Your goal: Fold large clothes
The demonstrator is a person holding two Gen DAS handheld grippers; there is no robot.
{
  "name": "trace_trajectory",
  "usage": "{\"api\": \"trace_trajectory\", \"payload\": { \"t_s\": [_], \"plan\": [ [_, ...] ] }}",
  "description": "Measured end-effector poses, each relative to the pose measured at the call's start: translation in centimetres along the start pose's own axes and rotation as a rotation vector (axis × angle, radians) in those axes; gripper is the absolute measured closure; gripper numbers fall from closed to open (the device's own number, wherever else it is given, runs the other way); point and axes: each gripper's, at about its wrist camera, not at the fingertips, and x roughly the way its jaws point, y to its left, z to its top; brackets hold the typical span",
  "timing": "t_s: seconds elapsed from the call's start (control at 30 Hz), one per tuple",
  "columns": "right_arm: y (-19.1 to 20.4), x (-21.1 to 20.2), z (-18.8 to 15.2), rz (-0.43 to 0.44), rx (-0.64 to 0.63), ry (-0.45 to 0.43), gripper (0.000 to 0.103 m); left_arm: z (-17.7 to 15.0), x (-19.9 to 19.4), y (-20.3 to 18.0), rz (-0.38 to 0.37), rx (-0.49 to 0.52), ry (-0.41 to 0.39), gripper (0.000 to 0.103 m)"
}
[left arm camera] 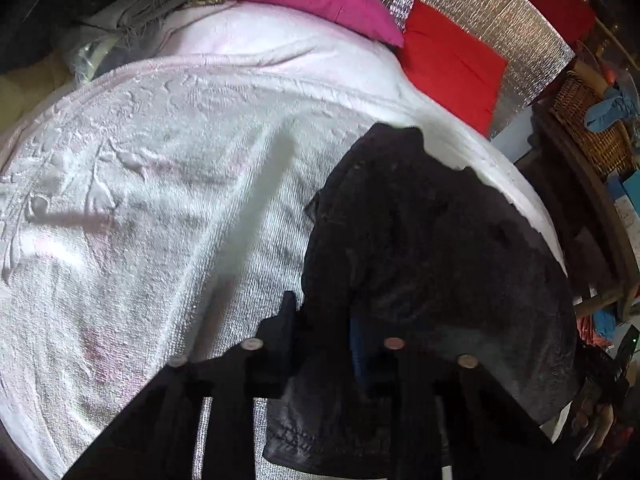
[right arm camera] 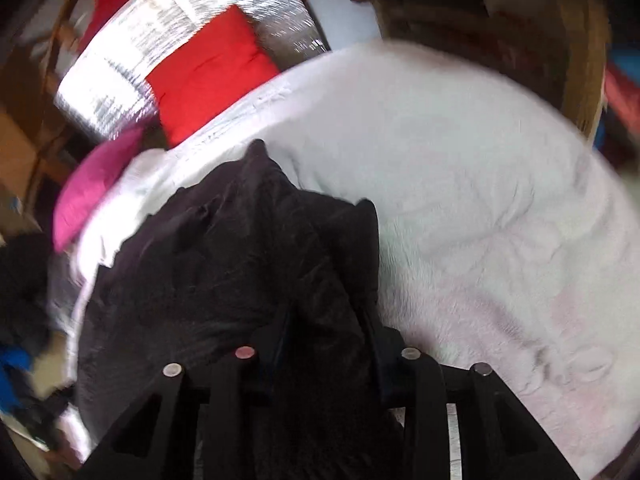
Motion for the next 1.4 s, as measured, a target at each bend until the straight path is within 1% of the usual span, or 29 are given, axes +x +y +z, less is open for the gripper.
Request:
{"api": "trace_trajectory", "payload": {
  "t_s": [0.07, 0.1, 0.13, 0.2, 0.23, 0.3, 0.37, 0.43, 0.5, 0.53, 0.57, 0.6, 0.63, 0.67, 0.7, 0.73, 0.8, 0.87, 0.9, 0.93, 1.03, 1.07, 1.13, 1.17, 1.2, 1.27, 1.33, 1.37, 1.4],
  "plan": [
    [0.6, -0.7, -0.1, 0.004, -0.016, -0.027, 0.071, 0.0, -0.9, -0.3, 0.017, 0.036, -0.034, 0.082],
    [0.6, -0.8, -0.2, 0.004, -0.025, -0.029, 0.071, -0.3, -0.6, -0.5, 0.042, 0.058, -0.025, 0.082],
    [0.4, -0.8, -0.2, -0.003, -0.029, -0.022, 0.071, -0.6, 0.0, -0.4, 0.060, 0.056, -0.001, 0.082],
    [0.1, 0.7, -0.4, -0.011, -0.016, 0.022, 0.071, -1.3, 1.3, -0.4, 0.081, 0.045, 0.048, 0.082],
    [0.1, 1.2, -0.3, -0.014, -0.023, 0.032, 0.071, -1.4, 1.5, -0.6, 0.098, 0.055, 0.051, 0.082],
    [-0.1, 0.4, -0.2, -0.023, -0.046, 0.019, 0.070, -1.5, 1.0, -1.4, 0.134, 0.082, 0.041, 0.080],
    [-0.3, -0.5, 0.2, 0.006, -0.011, -0.002, 0.070, -1.3, 0.1, -1.9, 0.148, 0.089, 0.015, 0.079],
    [-0.7, -1.8, 0.6, 0.038, 0.033, -0.029, 0.070, -0.7, -0.8, -1.7, 0.144, 0.063, -0.006, 0.067],
    [-0.8, -3.5, 1.0, 0.042, 0.048, -0.100, 0.070, -0.2, -1.5, -1.7, 0.127, 0.033, -0.027, 0.038],
    [-0.7, -4.6, 1.2, 0.066, 0.053, -0.155, 0.067, 0.1, -1.8, -1.6, 0.119, 0.019, -0.045, 0.033],
    [-0.6, -5.1, 1.3, 0.088, 0.059, -0.184, 0.061, 0.4, -2.1, -1.7, 0.112, 0.011, -0.065, 0.029],
    [-0.1, -5.1, 1.6, 0.107, 0.064, -0.202, 0.030, 0.7, -2.3, -1.7, 0.108, 0.010, -0.077, 0.028],
    [0.3, -5.2, 1.7, 0.116, 0.067, -0.211, 0.013, 1.1, -2.2, -1.8, 0.107, 0.012, -0.077, 0.027],
    [0.6, -5.3, 1.5, 0.125, 0.063, -0.229, 0.013, 1.5, -1.8, -1.8, 0.105, 0.012, -0.063, 0.023],
    [1.1, -5.3, 1.3, 0.126, 0.050, -0.247, 0.013, 1.7, -1.1, -1.6, 0.093, 0.002, -0.036, 0.023],
    [1.7, -5.0, 1.2, 0.125, 0.021, -0.237, 0.013, 1.8, -0.5, -1.6, 0.081, -0.012, -0.018, 0.023],
    [2.6, -4.2, 0.9, 0.115, -0.025, -0.195, 0.014, 1.7, 0.8, -0.9, 0.082, -0.041, 0.006, 0.023],
    [3.0, -2.8, 0.6, 0.066, -0.058, -0.162, 0.019, 1.7, 1.8, -0.6, 0.106, -0.045, 0.017, 0.023],
    [3.0, -2.4, 0.4, 0.055, -0.070, -0.136, 0.028, 1.6, 2.2, -0.5, 0.125, -0.040, 0.017, 0.027],
    [3.0, -1.4, 0.1, 0.037, -0.081, -0.089, 0.035, 1.4, 2.7, -0.6, 0.139, -0.028, 0.022, 0.028],
    [2.3, 1.1, -0.5, -0.030, -0.095, 0.014, 0.036, 1.2, 3.1, -0.9, 0.162, -0.021, 0.030, 0.028],
    [2.1, 1.3, -0.5, -0.028, -0.091, 0.019, 0.036, 1.2, 2.9, -1.2, 0.172, -0.018, 0.028, 0.028],
    [1.4, 0.5, -0.1, 0.010, -0.065, 0.016, 0.036, 0.6, 1.3, -1.7, 0.185, -0.002, 0.016, 0.028],
    [0.8, -0.3, 0.2, 0.050, -0.038, 0.004, 0.036, 0.5, 0.6, -1.8, 0.175, 0.008, 0.011, 0.028],
    [0.0, -1.2, 0.5, 0.084, -0.008, -0.014, 0.036, 0.6, -0.2, -1.3, 0.145, 0.012, 0.014, 0.028],
    [-1.8, -2.9, 1.2, 0.098, 0.041, -0.056, 0.035, 0.3, -1.7, -0.8, 0.047, -0.012, 0.039, 0.027],
    [-3.8, -3.6, 1.9, 0.105, 0.105, -0.083, 0.027, 0.1, -2.6, 0.5, -0.040, -0.069, 0.070, 0.022],
    [-4.6, -3.3, 2.2, 0.121, 0.144, -0.060, 0.026, 0.0, -2.8, 1.4, -0.077, -0.107, 0.084, 0.021],
    [-5.6, -2.6, 2.4, 0.153, 0.179, -0.014, 0.026, 0.0, -2.7, 2.3, -0.107, -0.143, 0.094, 0.021]
  ]
}}
